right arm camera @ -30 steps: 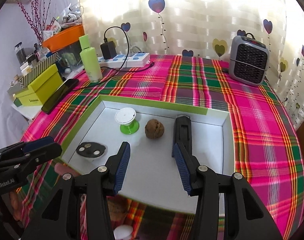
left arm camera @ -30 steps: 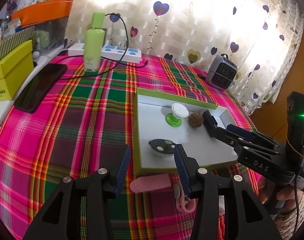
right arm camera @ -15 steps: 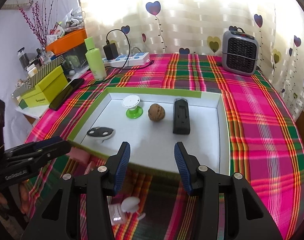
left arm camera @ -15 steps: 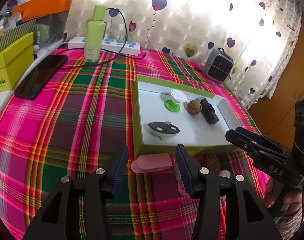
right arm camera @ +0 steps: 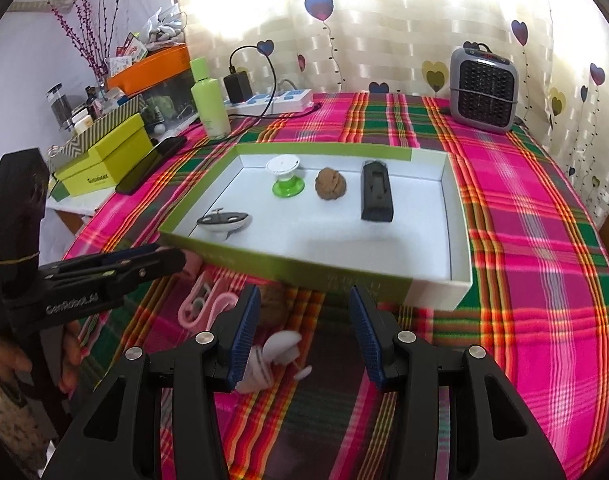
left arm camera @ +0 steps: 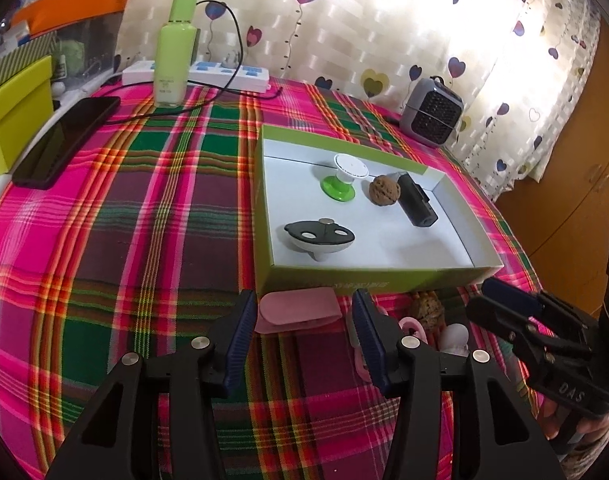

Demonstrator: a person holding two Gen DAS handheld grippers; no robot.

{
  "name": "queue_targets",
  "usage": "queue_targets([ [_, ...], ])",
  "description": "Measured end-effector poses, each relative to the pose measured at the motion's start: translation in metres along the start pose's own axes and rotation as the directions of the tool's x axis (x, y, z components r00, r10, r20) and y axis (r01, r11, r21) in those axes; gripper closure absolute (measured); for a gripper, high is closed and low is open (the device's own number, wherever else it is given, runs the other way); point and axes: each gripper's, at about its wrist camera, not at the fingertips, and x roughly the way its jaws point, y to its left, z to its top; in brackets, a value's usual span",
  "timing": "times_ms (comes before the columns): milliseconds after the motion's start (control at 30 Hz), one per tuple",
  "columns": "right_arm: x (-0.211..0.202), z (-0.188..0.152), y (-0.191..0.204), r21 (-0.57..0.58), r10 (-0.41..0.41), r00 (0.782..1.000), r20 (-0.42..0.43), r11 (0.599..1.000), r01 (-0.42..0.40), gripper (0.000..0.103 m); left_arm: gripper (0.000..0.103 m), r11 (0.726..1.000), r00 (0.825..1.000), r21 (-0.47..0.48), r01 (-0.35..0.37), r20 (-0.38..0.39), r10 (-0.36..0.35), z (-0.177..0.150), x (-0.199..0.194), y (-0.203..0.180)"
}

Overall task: Organize objects
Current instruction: 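Lift both open tools out of the tray toward the objects beside it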

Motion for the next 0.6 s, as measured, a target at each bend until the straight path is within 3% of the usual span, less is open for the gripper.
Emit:
queue_targets([
  [200,-0.001,-0.009,0.001,0.025,0.02,1.0,-0.01,0.999,-0.02,0.056,0.055,1.0,1.0,0.011,-0.01,-0.011,0.01,0.001,0.006,-0.002],
  [600,0.0,-0.023,0.005,0.04,0.041,0.999,-0.032,0.998,-0.039,0.055,0.055,0.998,0.998,0.006,0.06,-0.032,-0.06,-0.008,0.0,-0.009],
])
